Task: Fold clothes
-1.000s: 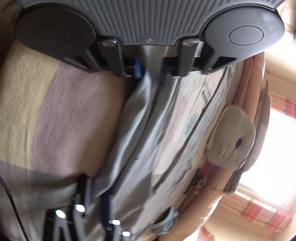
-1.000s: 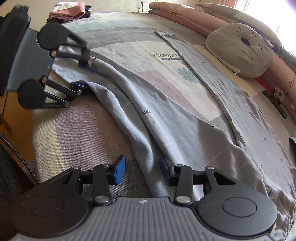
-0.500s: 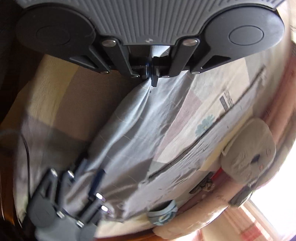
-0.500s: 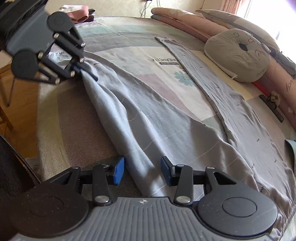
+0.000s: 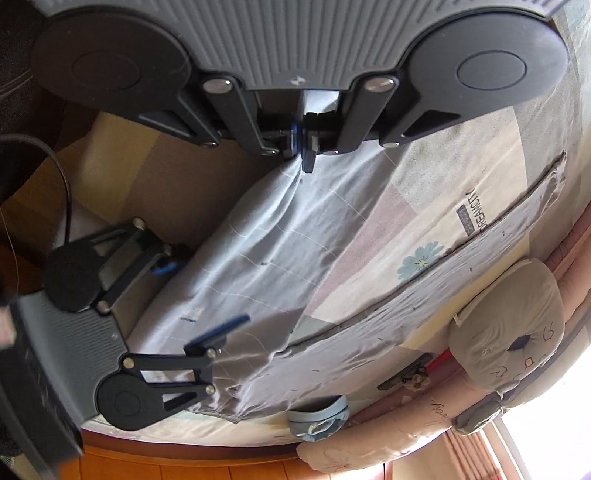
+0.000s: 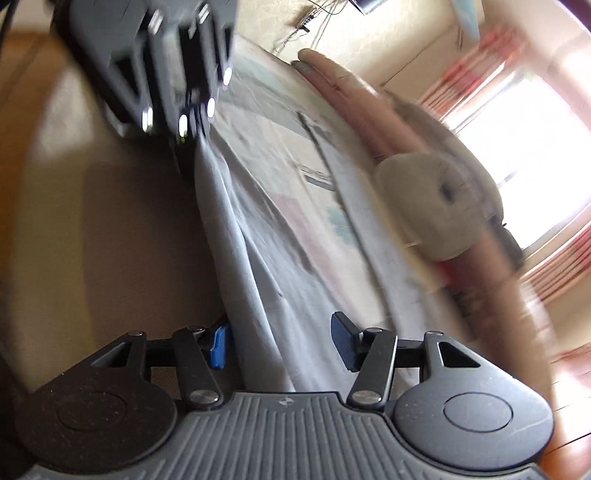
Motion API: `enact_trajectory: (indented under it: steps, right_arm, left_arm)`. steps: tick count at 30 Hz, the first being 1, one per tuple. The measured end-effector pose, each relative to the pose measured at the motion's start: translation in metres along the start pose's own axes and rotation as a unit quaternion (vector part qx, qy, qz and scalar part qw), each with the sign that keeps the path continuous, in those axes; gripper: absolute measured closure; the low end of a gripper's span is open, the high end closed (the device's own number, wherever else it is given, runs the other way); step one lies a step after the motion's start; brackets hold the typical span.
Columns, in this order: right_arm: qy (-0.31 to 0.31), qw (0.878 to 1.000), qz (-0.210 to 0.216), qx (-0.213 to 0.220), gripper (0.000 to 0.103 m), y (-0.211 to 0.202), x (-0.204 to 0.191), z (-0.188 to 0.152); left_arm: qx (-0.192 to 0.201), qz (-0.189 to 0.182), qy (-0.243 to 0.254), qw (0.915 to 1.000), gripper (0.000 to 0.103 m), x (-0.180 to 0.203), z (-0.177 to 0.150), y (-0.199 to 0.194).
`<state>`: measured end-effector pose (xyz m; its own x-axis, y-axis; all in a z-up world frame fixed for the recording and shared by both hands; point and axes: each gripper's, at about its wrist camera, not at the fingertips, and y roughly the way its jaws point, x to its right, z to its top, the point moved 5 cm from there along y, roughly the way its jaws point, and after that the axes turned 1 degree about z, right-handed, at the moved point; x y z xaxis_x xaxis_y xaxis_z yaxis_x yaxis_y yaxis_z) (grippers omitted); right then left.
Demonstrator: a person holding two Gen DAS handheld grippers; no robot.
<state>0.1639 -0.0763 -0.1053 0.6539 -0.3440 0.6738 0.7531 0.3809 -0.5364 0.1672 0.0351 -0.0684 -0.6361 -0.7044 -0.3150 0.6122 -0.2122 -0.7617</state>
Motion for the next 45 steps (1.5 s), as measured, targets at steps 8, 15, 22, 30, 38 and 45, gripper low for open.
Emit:
enact_trajectory:
  steps: [8,15,22,30,38,45]
  right_arm:
    - [-0.034,0.986,-0.153,-0.061,0.043,-0.025,0.012,-0.064]
    - [0.000,0.983,-0.180,-0.034,0.044,-0.055,0.024,-0.079]
    - [-0.038,0.992,-0.119,-0.032,0.091,-0.040,0.005,-0.081]
    - [0.019,0.996,0.063,-0.058,0.100,-0.061,0.026,-0.078]
    - [0.036,0.983,0.156,-0.095,0.100,-0.064,0.032,-0.078]
    - [0.195,0.954,0.195,-0.114,0.088,-0.076,0.061,-0.100]
  left_arm:
    - [0.021,0.008,-0.002,0.9997,0.103,0.004,0.000,-0.012]
    - [0.005,0.017,0.023,0.9996,0.103,0.018,-0.006,-0.005]
    - [-0.014,0.032,0.065,0.9973,0.103,0.030,-0.011,0.003]
    - [-0.028,0.028,0.124,0.9915,0.103,0.039,-0.015,-0.002]
    - [-0.049,-0.012,0.096,0.9941,0.103,0.036,-0.023,-0.015]
    - [-0.069,-0.044,0.065,0.9945,0.091,0.030,-0.029,-0.029]
